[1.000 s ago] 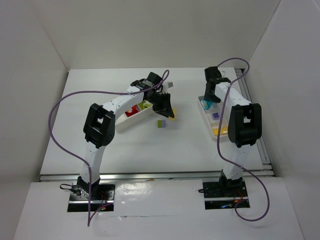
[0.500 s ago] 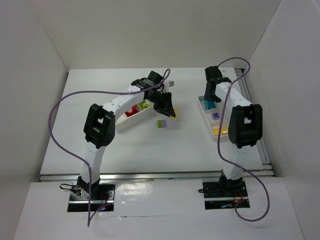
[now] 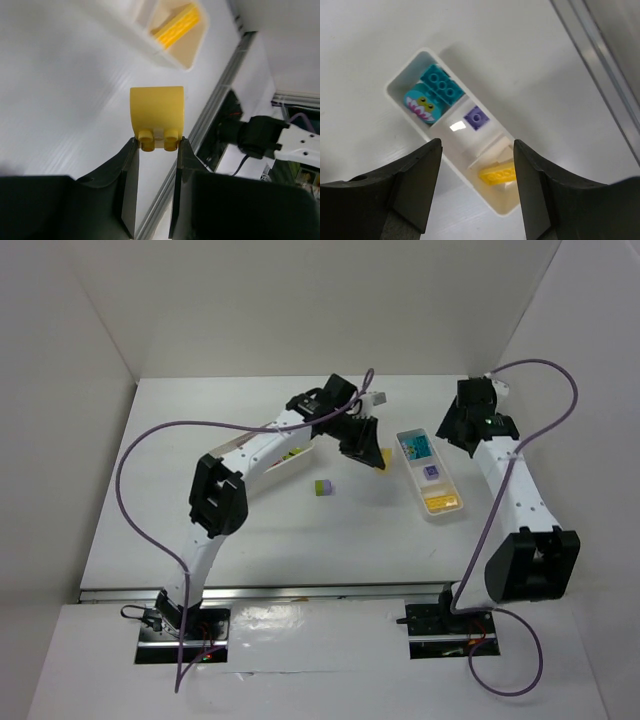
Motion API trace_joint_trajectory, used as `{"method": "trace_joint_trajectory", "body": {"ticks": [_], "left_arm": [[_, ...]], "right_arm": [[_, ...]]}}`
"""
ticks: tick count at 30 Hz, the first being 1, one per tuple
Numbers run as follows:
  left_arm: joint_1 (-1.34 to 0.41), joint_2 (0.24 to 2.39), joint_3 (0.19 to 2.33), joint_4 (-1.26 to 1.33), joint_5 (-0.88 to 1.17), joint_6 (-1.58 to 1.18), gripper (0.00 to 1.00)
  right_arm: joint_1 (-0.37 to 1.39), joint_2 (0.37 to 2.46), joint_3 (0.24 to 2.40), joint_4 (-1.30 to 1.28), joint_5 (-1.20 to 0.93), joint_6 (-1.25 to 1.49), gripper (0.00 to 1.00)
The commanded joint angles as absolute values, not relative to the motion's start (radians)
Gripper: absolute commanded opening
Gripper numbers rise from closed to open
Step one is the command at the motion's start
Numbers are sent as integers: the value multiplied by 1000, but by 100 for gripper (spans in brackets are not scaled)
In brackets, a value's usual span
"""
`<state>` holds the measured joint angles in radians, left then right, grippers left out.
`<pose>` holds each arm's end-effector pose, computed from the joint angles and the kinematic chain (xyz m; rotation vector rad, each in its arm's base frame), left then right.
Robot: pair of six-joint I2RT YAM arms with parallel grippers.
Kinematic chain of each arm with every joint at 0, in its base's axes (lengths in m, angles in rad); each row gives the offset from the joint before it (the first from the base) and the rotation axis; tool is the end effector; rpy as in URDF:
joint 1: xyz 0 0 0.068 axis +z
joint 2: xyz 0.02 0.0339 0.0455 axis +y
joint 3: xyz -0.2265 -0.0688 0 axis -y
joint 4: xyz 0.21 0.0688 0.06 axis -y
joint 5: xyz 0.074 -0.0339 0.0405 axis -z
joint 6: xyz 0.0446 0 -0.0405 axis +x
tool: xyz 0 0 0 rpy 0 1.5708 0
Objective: Sort the legos into containers by color
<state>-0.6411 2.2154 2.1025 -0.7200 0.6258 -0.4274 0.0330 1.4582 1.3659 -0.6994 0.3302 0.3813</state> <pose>0.3415 -0.2875 0.2490 0.5893 2.5022 -1.2125 0.2911 -0.0049 0.2963 0.5560 2.2484 -0.1817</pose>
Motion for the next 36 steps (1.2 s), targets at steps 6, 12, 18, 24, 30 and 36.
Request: {"method": "trace_joint_trajectory", "body": {"ticks": [6,12,18,24,30,36], "left_arm": [[-784,2439,2336,-467,892,-604,0],[-836,2509,2347,-272,893,-724,0],[-856,2594,2437,-213,758,-802,0],[-856,2640,2470,-181,646,-824,0],[-865,2651,2457,-144,682,-842,28],[-865,2651,2421,-135,759,-833,55]], "right_arm": [[-37,1263,1200,-836,543,681,70],[-66,1183,1163,-882,577,755,73],[-78,1183,1195,-916,540,764,69],[-78,1152,1224,-934,531,753,69],[-78,1152,1224,-934,528,753,69],[-78,1173,1215,-911,509,744,69]]}}
